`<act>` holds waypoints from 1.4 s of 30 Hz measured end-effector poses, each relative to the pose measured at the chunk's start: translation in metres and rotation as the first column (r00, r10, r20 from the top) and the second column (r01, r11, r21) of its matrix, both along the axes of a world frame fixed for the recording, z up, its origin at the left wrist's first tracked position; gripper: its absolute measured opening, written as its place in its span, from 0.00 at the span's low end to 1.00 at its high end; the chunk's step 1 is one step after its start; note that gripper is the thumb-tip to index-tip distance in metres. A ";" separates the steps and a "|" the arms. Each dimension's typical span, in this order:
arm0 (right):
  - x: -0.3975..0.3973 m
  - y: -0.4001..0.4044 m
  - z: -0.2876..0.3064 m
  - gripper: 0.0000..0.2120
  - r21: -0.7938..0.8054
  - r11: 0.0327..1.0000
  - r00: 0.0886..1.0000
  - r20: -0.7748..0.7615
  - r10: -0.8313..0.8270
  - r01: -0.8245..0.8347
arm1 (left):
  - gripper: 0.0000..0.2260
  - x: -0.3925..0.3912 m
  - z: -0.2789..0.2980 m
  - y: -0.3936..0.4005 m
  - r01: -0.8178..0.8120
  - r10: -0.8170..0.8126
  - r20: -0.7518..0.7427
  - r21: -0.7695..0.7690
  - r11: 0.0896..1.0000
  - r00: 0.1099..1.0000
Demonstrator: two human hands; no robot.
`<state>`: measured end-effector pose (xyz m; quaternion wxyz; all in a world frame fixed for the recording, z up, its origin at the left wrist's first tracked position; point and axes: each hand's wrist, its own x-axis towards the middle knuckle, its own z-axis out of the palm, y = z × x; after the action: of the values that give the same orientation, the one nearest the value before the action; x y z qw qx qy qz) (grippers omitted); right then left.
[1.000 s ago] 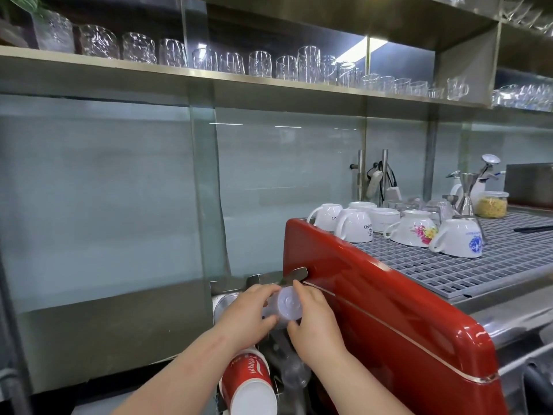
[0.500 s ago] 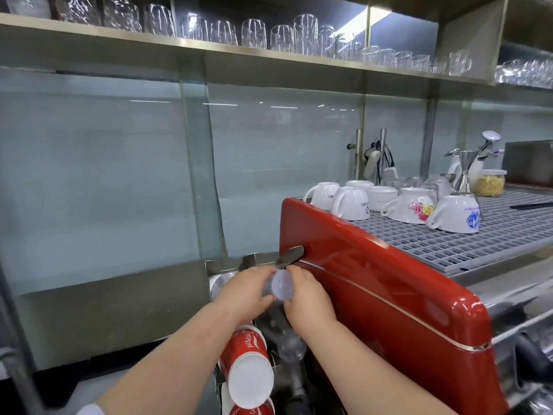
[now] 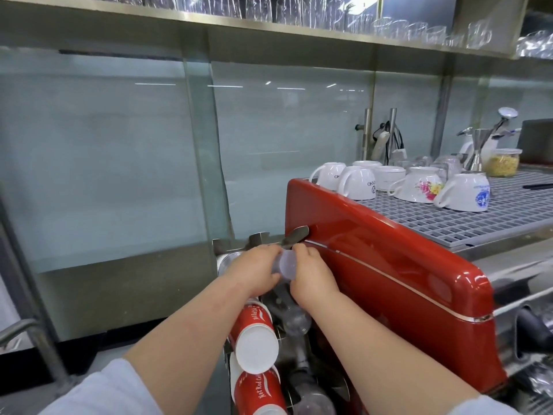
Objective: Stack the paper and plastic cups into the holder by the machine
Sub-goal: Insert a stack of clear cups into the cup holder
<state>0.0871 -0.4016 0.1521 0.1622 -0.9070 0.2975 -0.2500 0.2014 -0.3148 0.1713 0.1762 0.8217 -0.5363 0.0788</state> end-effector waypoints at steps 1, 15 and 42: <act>-0.002 0.001 0.001 0.27 0.010 1.000 1.000 -0.001 -0.002 0.002 | 0.22 -0.002 0.001 0.001 -0.005 0.005 0.002 0.016 1.000 1.000; -0.035 0.021 0.013 0.27 -0.015 1.000 0.991 -0.135 -0.019 0.017 | 0.23 -0.031 0.015 0.027 -0.060 0.060 0.006 0.203 0.977 0.998; -0.148 0.083 0.064 0.20 -0.113 0.897 0.722 -0.640 0.264 -0.428 | 0.16 -0.123 0.069 0.156 0.146 -0.131 -0.068 0.556 0.818 0.989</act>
<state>-0.0607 -0.3184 0.2158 -0.0152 -0.9907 0.1232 0.0552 0.0782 -0.1584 0.2404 -0.0598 0.7970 -0.5917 -0.1055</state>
